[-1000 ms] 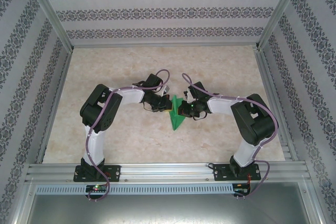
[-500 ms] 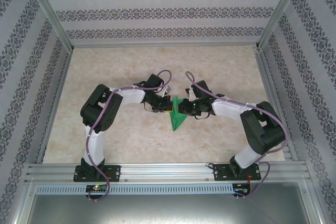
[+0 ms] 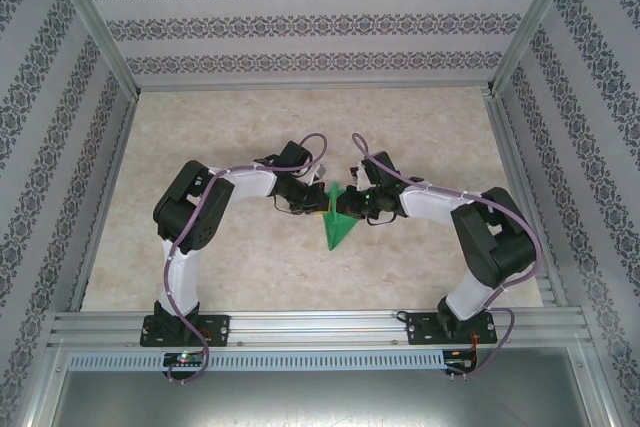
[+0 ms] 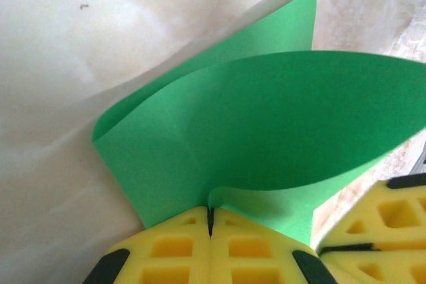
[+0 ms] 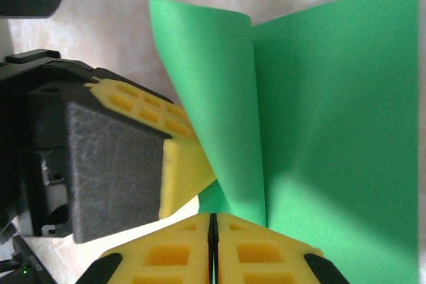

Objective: Fold a paper plane with a square sheet of paper (pick it up from the middle)
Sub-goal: Fourth fold the wing at the center of the table.

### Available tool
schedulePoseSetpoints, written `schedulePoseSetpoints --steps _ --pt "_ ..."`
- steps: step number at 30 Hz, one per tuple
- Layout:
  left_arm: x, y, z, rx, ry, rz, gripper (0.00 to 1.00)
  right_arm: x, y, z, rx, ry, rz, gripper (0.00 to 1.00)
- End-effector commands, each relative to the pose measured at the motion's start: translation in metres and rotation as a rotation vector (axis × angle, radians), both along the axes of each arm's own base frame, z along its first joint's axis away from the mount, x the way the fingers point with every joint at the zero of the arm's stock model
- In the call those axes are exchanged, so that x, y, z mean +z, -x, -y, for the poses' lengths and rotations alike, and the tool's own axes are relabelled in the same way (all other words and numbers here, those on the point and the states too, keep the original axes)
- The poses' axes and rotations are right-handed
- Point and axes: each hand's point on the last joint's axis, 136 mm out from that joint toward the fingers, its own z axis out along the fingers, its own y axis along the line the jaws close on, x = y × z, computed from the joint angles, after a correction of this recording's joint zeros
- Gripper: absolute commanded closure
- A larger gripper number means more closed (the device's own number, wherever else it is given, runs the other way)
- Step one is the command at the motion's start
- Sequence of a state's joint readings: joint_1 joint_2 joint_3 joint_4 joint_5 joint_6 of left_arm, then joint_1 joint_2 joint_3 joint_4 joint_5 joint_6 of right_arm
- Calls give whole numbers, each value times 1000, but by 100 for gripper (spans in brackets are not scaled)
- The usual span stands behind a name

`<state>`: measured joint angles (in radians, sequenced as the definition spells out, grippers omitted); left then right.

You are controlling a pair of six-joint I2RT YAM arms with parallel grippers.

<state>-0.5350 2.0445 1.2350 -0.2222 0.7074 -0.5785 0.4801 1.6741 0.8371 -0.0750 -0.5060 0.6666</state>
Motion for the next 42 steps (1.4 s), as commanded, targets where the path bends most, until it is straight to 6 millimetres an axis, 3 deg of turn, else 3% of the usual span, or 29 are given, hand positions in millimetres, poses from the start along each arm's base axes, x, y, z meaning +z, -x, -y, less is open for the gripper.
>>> schedulePoseSetpoints --steps 1,9,19,34,42 --pt "-17 20 -5 -34 -46 -61 100 7 -10 -12 9 -41 12 90" --pt "-13 19 -4 -39 -37 -56 100 -3 -15 -12 7 -16 2 90" --pt "-6 22 -3 -47 -21 -51 99 -30 -15 3 0 118 -41 91" --pt "6 31 -8 -71 -26 -47 99 -44 -14 12 10 181 -53 91" --pt "-1 34 -10 -81 -39 -65 97 -43 -13 12 18 182 -49 91"
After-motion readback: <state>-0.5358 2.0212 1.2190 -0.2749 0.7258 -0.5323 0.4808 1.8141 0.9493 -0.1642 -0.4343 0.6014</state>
